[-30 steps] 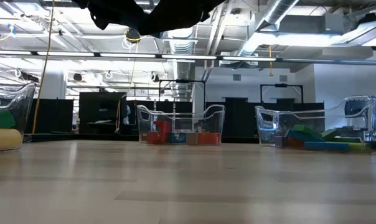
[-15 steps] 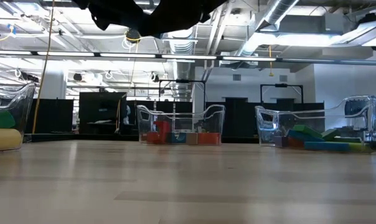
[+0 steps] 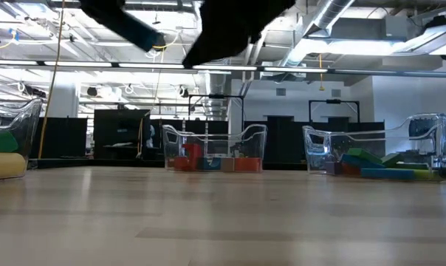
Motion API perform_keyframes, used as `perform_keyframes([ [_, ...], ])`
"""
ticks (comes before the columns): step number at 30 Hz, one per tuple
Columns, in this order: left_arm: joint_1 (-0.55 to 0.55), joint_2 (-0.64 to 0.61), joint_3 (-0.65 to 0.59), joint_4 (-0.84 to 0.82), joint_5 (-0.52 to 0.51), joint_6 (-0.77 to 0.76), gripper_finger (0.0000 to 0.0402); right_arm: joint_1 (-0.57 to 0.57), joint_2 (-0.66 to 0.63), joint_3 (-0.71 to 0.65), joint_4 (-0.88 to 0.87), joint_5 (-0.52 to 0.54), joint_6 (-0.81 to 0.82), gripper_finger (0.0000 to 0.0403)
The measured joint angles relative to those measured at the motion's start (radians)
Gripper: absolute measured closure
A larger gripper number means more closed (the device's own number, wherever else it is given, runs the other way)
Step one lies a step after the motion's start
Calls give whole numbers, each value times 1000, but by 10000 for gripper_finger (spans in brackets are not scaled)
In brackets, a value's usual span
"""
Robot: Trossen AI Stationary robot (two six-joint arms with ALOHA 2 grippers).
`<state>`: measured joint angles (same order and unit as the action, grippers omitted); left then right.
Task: Sort blocks by size
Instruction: Put the blue cylindrical block into the left transparent bin
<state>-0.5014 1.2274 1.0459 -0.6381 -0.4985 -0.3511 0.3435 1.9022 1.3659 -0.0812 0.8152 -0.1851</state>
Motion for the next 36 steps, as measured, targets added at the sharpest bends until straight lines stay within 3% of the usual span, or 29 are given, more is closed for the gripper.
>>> perform_keyframes([
  [7, -89, 0, 144, -396, 7, -221, 273, 2, 0, 0, -129, 11, 105, 154],
  [16, -292, 0, 226, -739, 152, -633, 273, 32, 0, 0, -325, 19, 248, 154],
  [27, -470, 1, 87, -768, 178, -980, 274, 51, 0, 0, -361, 25, 267, 154],
  [36, -488, 2, -69, -557, 207, -1020, 260, 56, 0, 0, -360, 25, 266, 154],
])
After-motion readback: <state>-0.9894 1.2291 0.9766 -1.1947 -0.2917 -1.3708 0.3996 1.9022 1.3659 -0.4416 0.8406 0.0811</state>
